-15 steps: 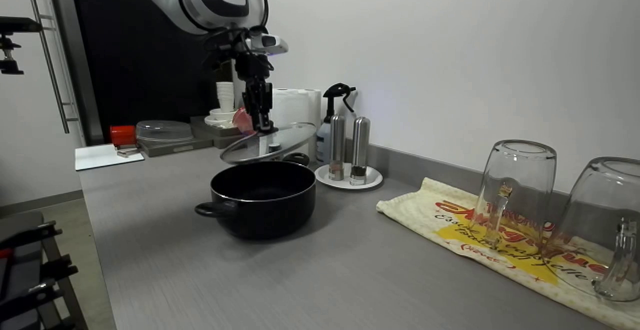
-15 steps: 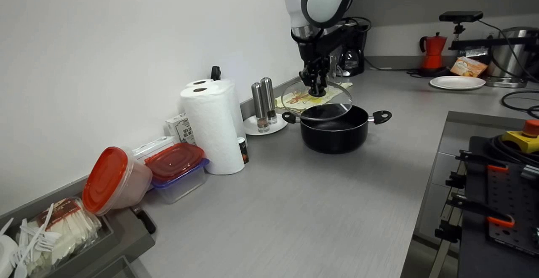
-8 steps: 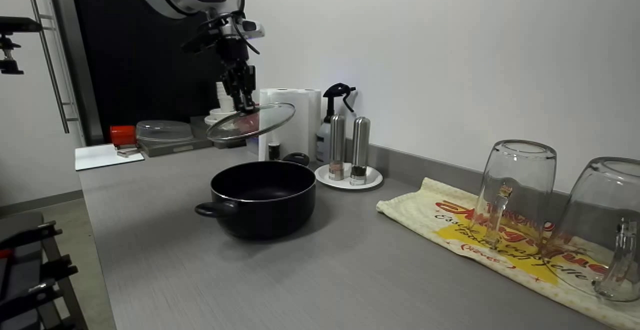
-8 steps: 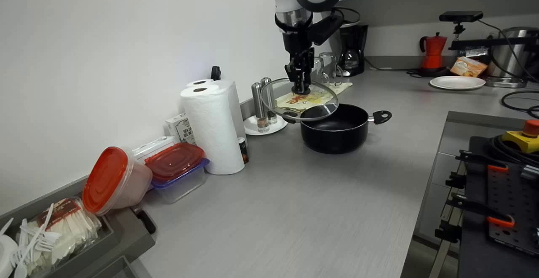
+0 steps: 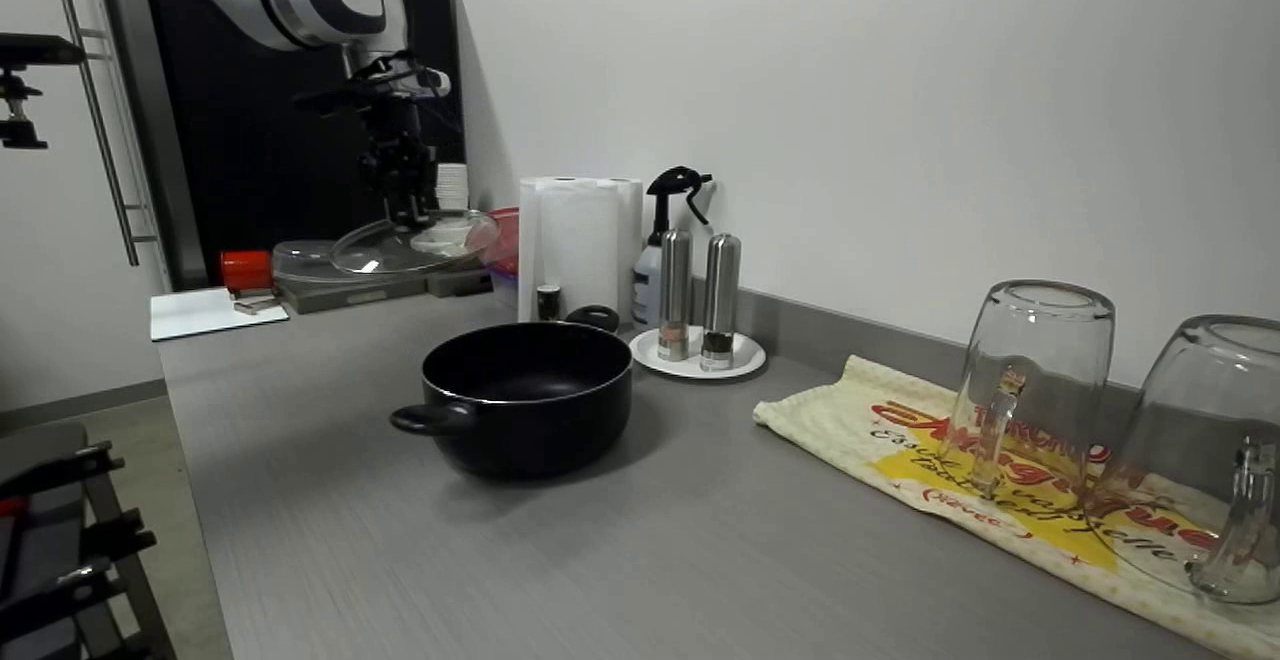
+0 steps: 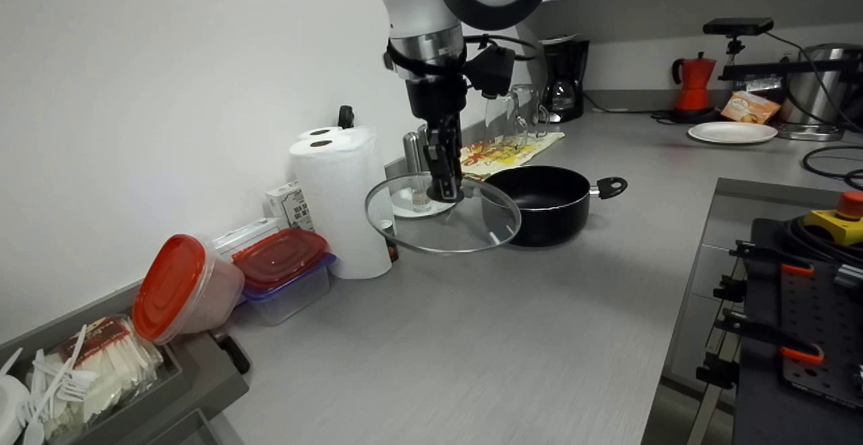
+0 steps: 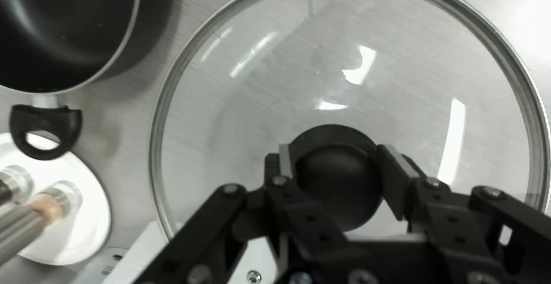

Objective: Remove the glass lid from the black pot.

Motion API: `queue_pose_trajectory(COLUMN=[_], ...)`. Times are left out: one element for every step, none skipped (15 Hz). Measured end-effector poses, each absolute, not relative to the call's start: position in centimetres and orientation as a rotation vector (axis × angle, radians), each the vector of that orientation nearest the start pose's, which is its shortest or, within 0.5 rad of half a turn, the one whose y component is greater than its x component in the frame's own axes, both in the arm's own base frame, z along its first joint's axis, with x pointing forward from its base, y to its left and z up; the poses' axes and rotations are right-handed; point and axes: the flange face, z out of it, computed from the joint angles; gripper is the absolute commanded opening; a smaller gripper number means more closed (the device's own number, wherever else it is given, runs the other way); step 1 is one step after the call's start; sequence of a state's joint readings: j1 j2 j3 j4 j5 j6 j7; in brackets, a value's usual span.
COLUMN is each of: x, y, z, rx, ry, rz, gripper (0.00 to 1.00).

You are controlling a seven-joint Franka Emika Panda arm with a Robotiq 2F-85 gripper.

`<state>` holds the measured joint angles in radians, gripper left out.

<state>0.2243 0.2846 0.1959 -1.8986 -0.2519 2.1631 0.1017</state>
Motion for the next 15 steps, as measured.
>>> queue_pose_trajectory(x=[56.0,55.2,54.3,53.5,52.8,52.1,51.6,51.2,50.9,50.7,50.6,50.7,50.8,51.0,51.3], y=[25.7,27.6,29.3,30.8,32.1,33.0,33.7,34.2,34.4,34.4,34.3,34.1,33.8,33.5,33.1], z=[34.8,34.0,32.9,31.7,30.4,29.1,27.6,26.1,24.7,23.5,22.5,21.7,21.1,20.6,20.2], rx=[-3.185,-3.161,-3.138,-3.117,-3.098,-3.086,-3.079,-3.076,-3.075,-3.075,-3.078,-3.082,-3.087,-3.092,-3.098], ry=[-0.814,-0.885,-0.949,-1.007,-1.059,-1.105,-1.147,-1.185,-1.217,-1.244,-1.266,-1.284,-1.298,-1.305,-1.307], rz=[-0.030,-0.009,0.018,0.048,0.081,0.115,0.149,0.182,0.213,0.240,0.261,0.275,0.286,0.295,0.301], gripper=[0.24,0.24,0.24,0.24,0.24,0.24,0.24,0.24,0.24,0.24,0.24,0.24,0.24,0.24,0.24])
